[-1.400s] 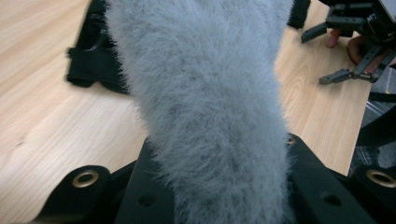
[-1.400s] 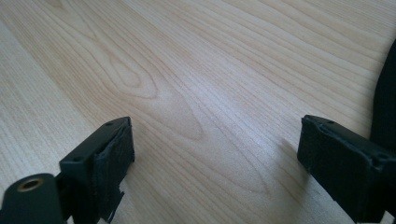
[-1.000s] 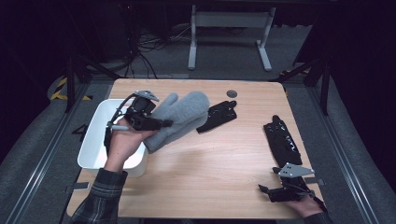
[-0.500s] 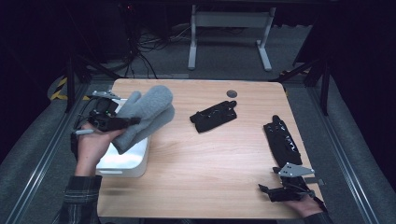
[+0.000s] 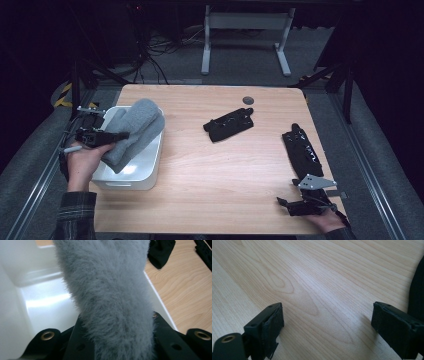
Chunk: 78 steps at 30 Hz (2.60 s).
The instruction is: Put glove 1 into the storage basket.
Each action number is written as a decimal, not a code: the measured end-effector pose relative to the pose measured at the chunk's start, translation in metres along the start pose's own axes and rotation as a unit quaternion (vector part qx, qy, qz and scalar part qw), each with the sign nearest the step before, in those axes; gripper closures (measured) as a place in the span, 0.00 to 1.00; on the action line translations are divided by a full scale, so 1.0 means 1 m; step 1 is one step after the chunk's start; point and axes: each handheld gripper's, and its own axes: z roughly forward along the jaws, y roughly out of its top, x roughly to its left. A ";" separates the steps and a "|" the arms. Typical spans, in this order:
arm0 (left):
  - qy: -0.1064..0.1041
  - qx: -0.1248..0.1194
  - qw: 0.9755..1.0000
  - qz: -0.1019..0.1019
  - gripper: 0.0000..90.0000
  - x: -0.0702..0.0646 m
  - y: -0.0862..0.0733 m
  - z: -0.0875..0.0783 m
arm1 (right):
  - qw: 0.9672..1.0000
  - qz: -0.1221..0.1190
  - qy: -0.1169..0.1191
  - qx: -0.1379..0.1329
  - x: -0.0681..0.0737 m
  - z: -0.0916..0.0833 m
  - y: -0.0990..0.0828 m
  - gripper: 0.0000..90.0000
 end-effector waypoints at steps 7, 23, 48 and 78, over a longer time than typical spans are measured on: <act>0.015 0.031 0.999 -0.030 0.84 0.016 -0.010 0.014 | 1.000 0.000 -0.001 0.000 0.000 0.000 0.000 0.13; 0.033 0.075 0.997 -0.010 0.62 0.022 -0.018 0.032 | 1.000 0.000 -0.001 0.000 0.000 0.000 0.000 0.13; -0.018 0.078 0.997 -0.003 0.57 0.019 -0.022 0.030 | 1.000 0.000 -0.001 0.000 0.000 0.000 0.000 0.13; -0.006 0.019 0.994 0.108 0.18 -0.051 0.000 0.018 | 1.000 0.000 -0.001 0.000 0.000 0.000 0.000 0.13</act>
